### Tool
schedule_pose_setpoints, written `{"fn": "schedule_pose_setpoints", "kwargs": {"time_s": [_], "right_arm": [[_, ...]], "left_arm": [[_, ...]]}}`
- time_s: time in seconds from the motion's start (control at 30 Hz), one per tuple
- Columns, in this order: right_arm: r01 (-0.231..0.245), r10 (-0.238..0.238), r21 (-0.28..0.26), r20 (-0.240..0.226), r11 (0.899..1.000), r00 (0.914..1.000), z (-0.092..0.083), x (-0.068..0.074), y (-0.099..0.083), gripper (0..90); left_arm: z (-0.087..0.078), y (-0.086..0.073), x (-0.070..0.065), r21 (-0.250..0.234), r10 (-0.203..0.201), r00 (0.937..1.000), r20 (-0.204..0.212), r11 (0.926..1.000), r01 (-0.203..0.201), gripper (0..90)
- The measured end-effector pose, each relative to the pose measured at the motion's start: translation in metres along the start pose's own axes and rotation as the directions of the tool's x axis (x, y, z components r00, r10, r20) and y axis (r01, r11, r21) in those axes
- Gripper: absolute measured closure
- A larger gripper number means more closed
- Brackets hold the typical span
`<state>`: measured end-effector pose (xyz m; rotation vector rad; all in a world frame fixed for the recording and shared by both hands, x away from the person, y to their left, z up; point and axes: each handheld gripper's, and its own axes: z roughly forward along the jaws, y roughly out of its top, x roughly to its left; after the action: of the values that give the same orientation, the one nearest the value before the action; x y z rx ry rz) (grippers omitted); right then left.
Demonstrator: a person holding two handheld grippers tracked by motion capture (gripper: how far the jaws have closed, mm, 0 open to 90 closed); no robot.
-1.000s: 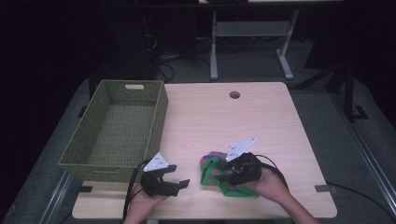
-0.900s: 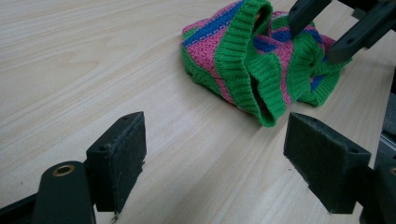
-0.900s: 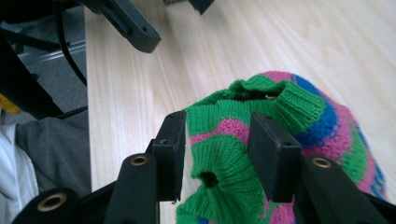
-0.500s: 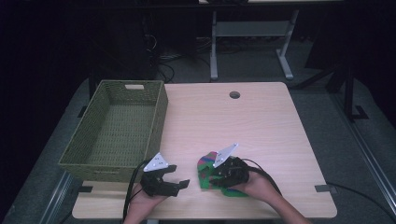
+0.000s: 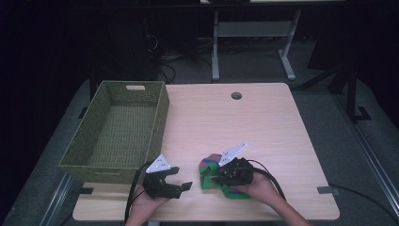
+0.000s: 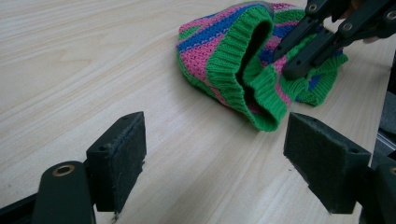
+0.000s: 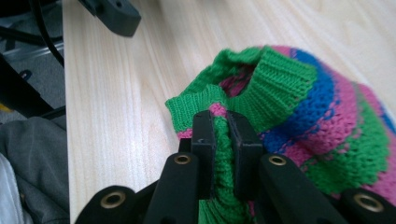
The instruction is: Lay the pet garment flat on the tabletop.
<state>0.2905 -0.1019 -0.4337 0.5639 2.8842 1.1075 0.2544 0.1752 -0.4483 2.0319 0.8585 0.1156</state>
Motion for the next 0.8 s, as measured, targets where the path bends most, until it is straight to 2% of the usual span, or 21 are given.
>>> {"fn": "schedule_pose_setpoints", "kwargs": {"time_s": [0.03, 0.07, 0.13, 0.23, 0.3, 0.33, 0.37, 0.43, 0.53, 0.57, 0.63, 0.8], "right_arm": [[-0.01, 0.01, -0.007, -0.003, 1.0, 0.9999, -0.002, 0.0, 0.0, 81.9], [0.003, -0.003, -0.009, -0.001, 1.0, 1.0, -0.004, -0.001, -0.001, 81.9], [-0.017, 0.016, -0.032, -0.006, 0.999, 0.9998, -0.011, 0.0, 0.0, 81.9], [-0.006, 0.007, -0.048, 0.004, 0.999, 1.0, -0.017, -0.001, 0.0, 81.9], [-0.029, 0.028, -0.07, -0.006, 0.997, 0.9996, -0.024, -0.001, 0.0, 82.1], [-0.019, 0.019, -0.075, -0.001, 0.997, 0.9998, -0.027, -0.002, 0.0, 82.1], [-0.037, 0.037, -0.089, -0.002, 0.995, 0.9993, -0.03, -0.001, 0.001, 82.2], [-0.036, 0.036, -0.109, -0.002, 0.993, 0.9993, -0.038, -0.003, 0.002, 82.1], [-0.041, 0.042, -0.141, 0.008, 0.989, 0.9991, -0.048, -0.005, 0.002, 82.1], [-0.059, 0.059, -0.153, 0.0, 0.987, 0.9982, -0.054, -0.007, 0.002, 82.2], [-0.055, 0.057, -0.154, 0.007, 0.987, 0.9984, -0.057, -0.008, 0.001, 82.2], [-0.072, 0.073, -0.194, -0.003, 0.978, 0.9973, -0.07, -0.013, 0.001, 82.2]], "left_arm": [[0.0, 0.0, 0.0, -0.001, -0.001, 1.0, 0.003, 1.0, 0.001, 20.8], [0.0, 0.0, 0.0, -0.003, -0.003, 1.0, 0.005, 1.0, 0.003, 20.8], [0.001, 0.001, 0.001, -0.01, -0.012, 0.9998, 0.017, 0.9999, 0.012, 20.8], [0.001, 0.002, 0.001, -0.017, -0.014, 0.9996, 0.023, 0.9998, 0.015, 20.8], [0.002, 0.003, 0.0, -0.025, -0.009, 0.9997, 0.025, 0.9996, 0.01, 20.8], [0.002, 0.003, 0.0, -0.029, -0.008, 0.9996, 0.028, 0.9995, 0.008, 20.8], [0.003, 0.004, -0.001, -0.031, -0.009, 0.9995, 0.029, 0.9995, 0.01, 20.8], [0.004, 0.005, -0.002, -0.035, -0.012, 0.9991, 0.041, 0.9993, 0.013, 21.7], [0.008, 0.008, -0.003, -0.031, 0.011, 0.9985, 0.053, 0.9995, -0.01, 23.5], [0.011, 0.01, -0.003, -0.031, 0.028, 0.9981, 0.056, 0.9992, -0.026, 23.5], [0.012, 0.011, -0.004, -0.03, 0.031, 0.9977, 0.061, 0.9991, -0.029, 23.6], [0.019, 0.015, -0.005, -0.02, 0.042, 0.9961, 0.078, 0.999, -0.04, 26.3]]}}
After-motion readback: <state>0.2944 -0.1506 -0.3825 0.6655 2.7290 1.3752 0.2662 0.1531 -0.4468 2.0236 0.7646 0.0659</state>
